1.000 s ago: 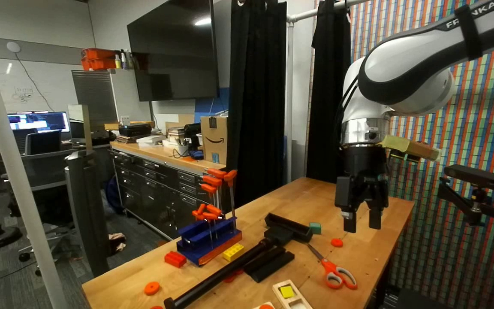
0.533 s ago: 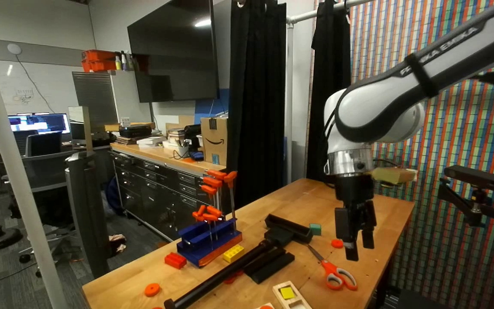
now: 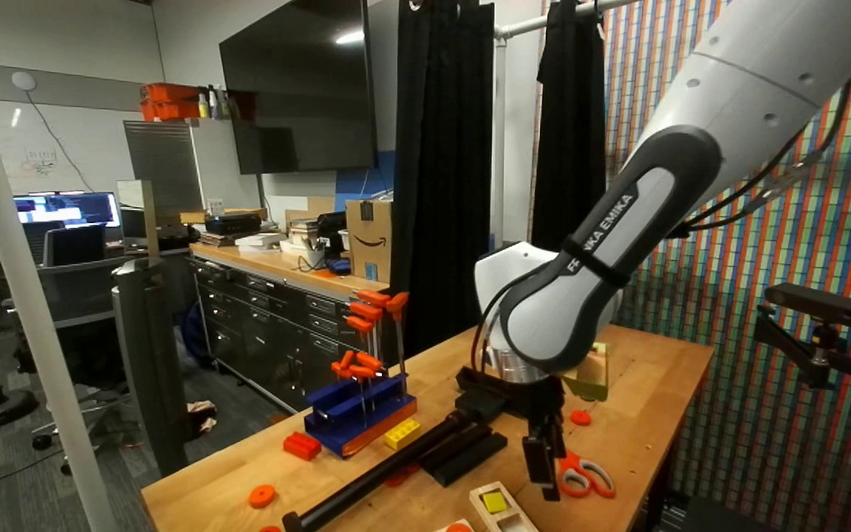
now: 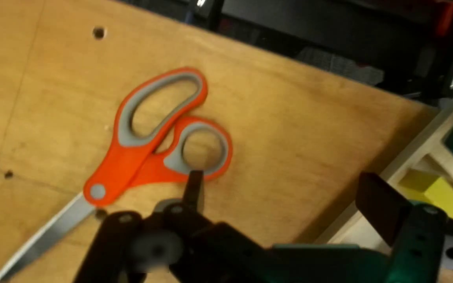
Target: Unhang the yellow object from the wooden object and put it on the table
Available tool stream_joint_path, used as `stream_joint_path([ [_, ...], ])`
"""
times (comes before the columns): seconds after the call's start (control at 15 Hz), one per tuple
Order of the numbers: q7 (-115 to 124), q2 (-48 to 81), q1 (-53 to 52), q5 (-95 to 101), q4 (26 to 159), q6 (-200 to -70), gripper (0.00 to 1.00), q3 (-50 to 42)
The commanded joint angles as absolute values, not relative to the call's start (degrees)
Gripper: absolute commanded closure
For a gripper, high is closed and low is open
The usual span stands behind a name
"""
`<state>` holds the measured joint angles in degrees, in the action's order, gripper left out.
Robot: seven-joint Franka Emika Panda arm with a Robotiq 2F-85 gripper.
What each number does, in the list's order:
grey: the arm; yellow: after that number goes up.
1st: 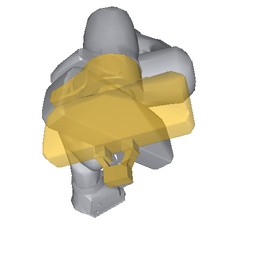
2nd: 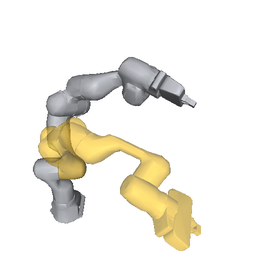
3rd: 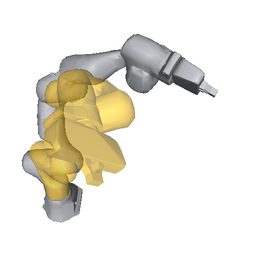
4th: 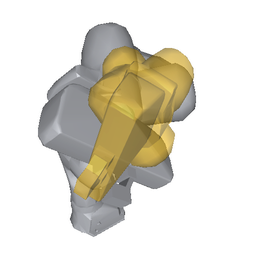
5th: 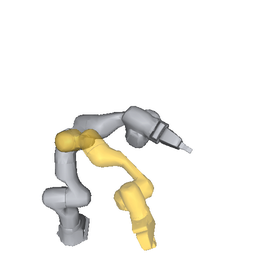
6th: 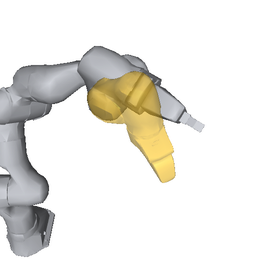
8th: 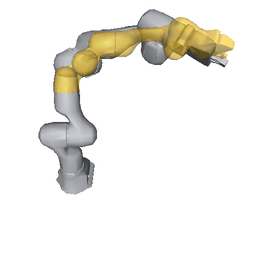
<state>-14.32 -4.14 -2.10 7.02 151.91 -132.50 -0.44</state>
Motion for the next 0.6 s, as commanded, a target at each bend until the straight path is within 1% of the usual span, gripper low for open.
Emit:
stream_joint_path([
  [0.0, -12.6, 8.7, -3.3, 16.4, 141.6, -137.4, 0.0, 2.2],
  [0.27, -7.5, 12.8, -6.5, 27.4, 134.2, -136.1, 0.0, 3.0],
  [0.53, -5.2, 13.1, -8.2, 31.0, 129.8, -134.6, 0.0, 2.9],
])
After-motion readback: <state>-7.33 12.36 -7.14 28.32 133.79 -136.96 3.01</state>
